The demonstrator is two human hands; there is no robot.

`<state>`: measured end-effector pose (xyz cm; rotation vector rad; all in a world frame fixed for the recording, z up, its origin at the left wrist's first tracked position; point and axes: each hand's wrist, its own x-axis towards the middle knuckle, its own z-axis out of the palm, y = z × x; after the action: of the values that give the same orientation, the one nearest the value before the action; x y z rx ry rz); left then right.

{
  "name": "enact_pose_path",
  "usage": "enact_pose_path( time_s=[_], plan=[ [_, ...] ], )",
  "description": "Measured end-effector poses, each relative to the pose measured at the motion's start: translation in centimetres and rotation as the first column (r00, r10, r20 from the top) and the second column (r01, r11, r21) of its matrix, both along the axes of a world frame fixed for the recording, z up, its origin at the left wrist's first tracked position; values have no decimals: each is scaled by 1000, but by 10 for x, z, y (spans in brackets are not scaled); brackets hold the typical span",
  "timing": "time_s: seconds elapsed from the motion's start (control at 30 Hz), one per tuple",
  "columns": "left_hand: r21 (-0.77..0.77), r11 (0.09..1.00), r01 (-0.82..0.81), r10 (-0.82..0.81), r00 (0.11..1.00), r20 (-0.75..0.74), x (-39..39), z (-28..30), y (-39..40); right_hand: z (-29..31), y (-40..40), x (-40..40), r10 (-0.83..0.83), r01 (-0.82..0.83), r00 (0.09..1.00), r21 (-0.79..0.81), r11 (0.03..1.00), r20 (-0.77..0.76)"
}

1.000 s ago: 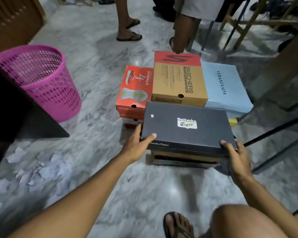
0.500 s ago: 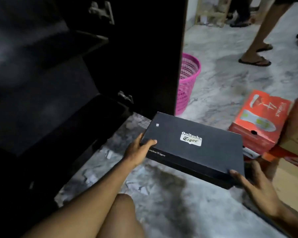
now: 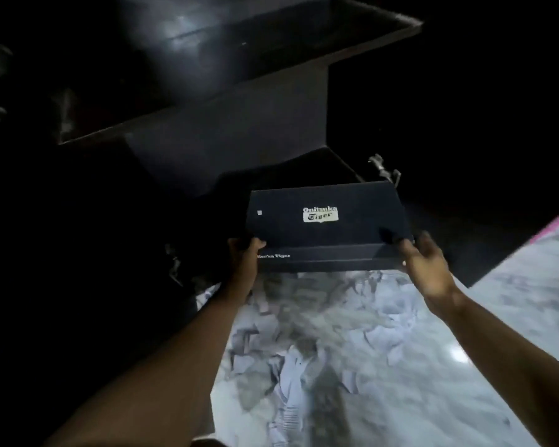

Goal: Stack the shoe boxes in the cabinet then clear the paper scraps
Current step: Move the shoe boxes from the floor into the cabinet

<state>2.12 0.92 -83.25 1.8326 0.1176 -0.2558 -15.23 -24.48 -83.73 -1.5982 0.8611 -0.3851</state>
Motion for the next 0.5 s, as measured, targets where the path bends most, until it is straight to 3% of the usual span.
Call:
enact_pose_path(
  time_s=[0.13, 0.27, 0.43, 0.5],
  plan=[
    [-61, 976, -208, 208, 978, -17, 24, -3, 19, -43, -2, 96, 62, -70, 993, 84, 994, 105],
    [-26, 959, -281, 279, 958, -66, 50, -22, 39, -59, 22, 163, 152, -174, 966, 93, 980, 208],
    [109, 933, -344, 352, 934, -69, 75, -52, 59, -79, 34, 217, 203, -215, 964, 52, 975, 173],
    [86, 933, -349, 356, 930, -87, 80, -62, 61, -84, 37, 234, 226, -232, 962, 25, 972, 156]
  ],
)
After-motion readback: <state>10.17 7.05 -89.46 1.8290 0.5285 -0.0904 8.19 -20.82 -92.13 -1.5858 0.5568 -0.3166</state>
